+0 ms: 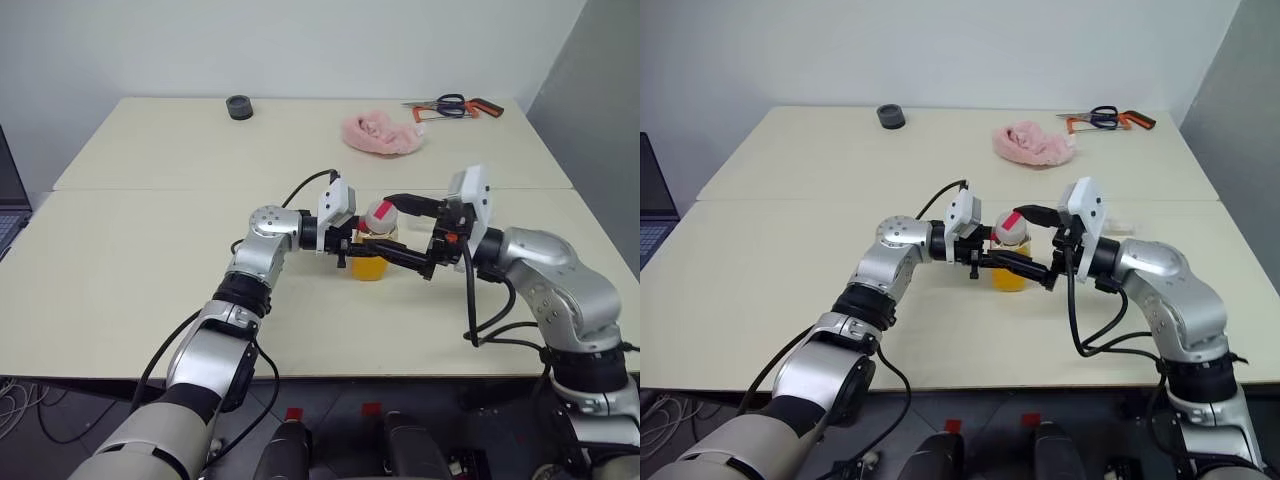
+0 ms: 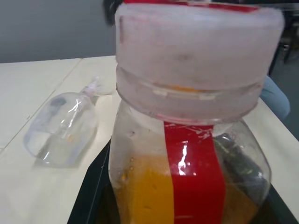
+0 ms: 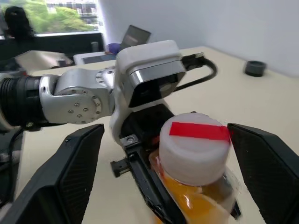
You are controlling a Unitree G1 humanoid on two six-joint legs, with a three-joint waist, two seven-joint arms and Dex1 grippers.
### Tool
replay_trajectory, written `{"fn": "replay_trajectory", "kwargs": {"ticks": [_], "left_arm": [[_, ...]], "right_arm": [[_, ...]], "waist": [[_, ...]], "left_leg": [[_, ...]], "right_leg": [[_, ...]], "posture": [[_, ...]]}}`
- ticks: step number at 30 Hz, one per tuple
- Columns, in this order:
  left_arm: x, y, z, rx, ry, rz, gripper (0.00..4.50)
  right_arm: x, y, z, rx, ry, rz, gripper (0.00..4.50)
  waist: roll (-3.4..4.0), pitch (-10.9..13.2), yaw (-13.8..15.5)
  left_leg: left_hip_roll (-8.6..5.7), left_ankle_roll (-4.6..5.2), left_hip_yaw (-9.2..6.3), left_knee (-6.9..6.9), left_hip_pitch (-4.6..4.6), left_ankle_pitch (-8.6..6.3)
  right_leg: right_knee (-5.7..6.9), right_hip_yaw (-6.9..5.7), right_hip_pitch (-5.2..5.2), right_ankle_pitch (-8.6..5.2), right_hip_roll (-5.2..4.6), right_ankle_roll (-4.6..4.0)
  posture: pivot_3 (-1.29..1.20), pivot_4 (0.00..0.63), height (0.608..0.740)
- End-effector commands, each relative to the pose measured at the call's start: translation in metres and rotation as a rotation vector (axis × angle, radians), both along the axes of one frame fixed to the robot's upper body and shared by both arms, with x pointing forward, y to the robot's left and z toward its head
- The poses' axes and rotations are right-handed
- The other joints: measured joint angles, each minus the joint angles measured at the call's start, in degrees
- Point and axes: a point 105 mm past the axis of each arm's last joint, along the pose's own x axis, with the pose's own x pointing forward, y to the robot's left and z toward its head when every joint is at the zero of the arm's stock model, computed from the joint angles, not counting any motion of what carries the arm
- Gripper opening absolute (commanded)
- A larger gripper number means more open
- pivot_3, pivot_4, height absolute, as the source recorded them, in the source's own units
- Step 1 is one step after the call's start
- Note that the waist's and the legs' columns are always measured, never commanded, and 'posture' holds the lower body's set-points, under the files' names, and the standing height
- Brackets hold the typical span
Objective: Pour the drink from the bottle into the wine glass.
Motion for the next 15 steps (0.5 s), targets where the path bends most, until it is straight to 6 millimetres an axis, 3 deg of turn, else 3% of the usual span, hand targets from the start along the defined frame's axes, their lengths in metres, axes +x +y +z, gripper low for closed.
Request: {"fn": "replay_trajectory", "kwargs": {"ticks": [1, 6, 15], "left_arm": [[0.0, -0.001, 0.013, -0.043, -0.041, 0.012, 1.69], [0.0, -0.002, 0.011, -0.047, -0.033, 0.022, 1.69], [0.0, -0.004, 0.01, -0.049, -0.031, 0.016, 1.69]], "right_arm": [[-0.004, 0.001, 0.017, 0.033, -0.141, -0.136, 4.33], [0.002, 0.002, 0.017, 0.086, -0.194, -0.289, 4.33], [-0.003, 0.014, 0.005, 0.043, -0.205, -0.292, 4.33]], "waist": [[0.0, 0.0, -0.2], [0.0, 0.0, -0.2], [0.0, 0.0, -0.1]], "left_leg": [[0.01, 0.0, 0.0, 0.0, 0.02, 0.0], [0.02, -0.01, 0.02, 0.01, 0.03, 0.0], [0.01, 0.0, 0.03, 0.01, 0.03, 0.0]], "right_leg": [[0.01, 0.0, 0.0, 0.0, 0.01, 0.0], [0.1, 0.02, -0.03, 0.0, 0.04, 0.0], [0.08, 0.03, -0.03, 0.0, 0.03, 0.0]], "posture": [[0.0, 0.15, 0.74], [0.0, 0.15, 0.74], [0.0, 0.15, 0.74]]}}
